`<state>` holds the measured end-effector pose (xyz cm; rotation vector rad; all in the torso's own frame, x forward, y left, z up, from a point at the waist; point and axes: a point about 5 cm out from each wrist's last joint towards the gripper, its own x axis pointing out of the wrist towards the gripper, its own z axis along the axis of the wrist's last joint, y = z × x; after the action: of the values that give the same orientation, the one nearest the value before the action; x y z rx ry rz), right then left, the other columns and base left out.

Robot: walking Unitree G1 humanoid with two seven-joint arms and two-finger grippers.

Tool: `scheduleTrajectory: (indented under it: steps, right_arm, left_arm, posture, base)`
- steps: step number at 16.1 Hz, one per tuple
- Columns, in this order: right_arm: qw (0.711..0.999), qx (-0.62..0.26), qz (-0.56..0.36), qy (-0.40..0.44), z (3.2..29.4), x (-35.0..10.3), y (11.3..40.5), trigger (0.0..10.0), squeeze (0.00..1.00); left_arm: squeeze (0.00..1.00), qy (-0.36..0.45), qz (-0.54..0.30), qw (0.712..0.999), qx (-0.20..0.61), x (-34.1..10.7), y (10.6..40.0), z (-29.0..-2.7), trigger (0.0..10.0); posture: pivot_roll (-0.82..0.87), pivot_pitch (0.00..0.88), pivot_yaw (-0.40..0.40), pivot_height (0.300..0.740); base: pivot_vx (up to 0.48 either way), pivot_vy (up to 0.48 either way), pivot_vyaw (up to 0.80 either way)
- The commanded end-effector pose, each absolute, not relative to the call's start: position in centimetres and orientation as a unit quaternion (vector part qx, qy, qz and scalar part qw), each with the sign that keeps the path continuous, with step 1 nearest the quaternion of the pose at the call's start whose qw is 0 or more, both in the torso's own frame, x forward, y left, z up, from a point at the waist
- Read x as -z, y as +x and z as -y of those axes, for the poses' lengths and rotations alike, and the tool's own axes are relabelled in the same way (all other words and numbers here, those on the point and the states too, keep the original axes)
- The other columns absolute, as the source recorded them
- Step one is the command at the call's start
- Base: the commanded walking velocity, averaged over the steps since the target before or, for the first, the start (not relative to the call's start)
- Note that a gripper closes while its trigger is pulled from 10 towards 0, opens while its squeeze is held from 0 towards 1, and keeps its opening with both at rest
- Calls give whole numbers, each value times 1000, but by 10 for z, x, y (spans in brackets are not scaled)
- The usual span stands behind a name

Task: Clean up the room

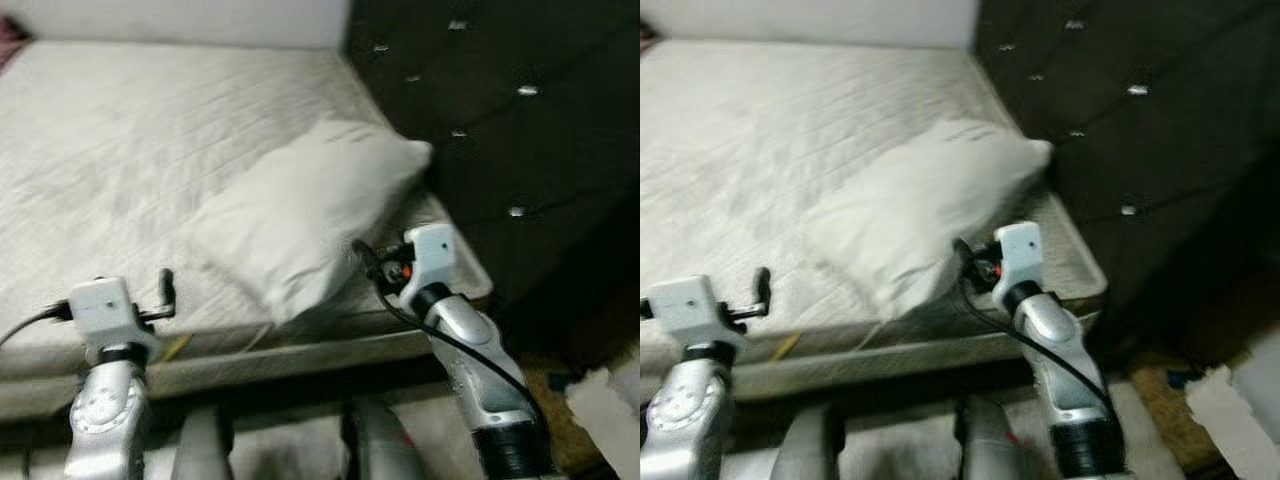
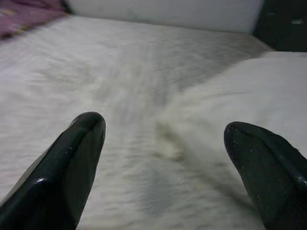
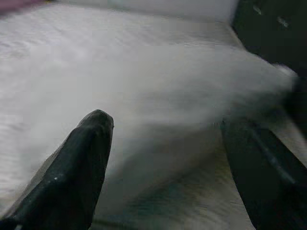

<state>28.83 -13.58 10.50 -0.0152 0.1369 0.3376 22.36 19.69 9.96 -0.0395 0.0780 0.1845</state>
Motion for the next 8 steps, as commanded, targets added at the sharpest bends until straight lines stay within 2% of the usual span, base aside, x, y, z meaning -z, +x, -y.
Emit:
scheduleTrajectory:
  steps: [1,4,8]
  right_arm:
    - [983,-171,-65,-6,133,-107,291,10000,0]
    - [982,-175,-65,-6,132,-107,291,10000,0]
    - [982,-180,-64,-10,132,-106,292,10000,0]
  left_arm:
    - [0,-9,-38,995,-93,-101,223,-200,10000]
    - [0,-15,-39,994,-102,-101,224,-201,10000]
    - [0,-18,-38,994,-104,-103,227,-201,10000]
  posture:
    - [-51,0,-78,597]
    - [-53,0,-77,597]
    - [-53,0,-76,597]
  base:
    - [330,0,0]
    - [305,0,0]
    - [0,0,0]
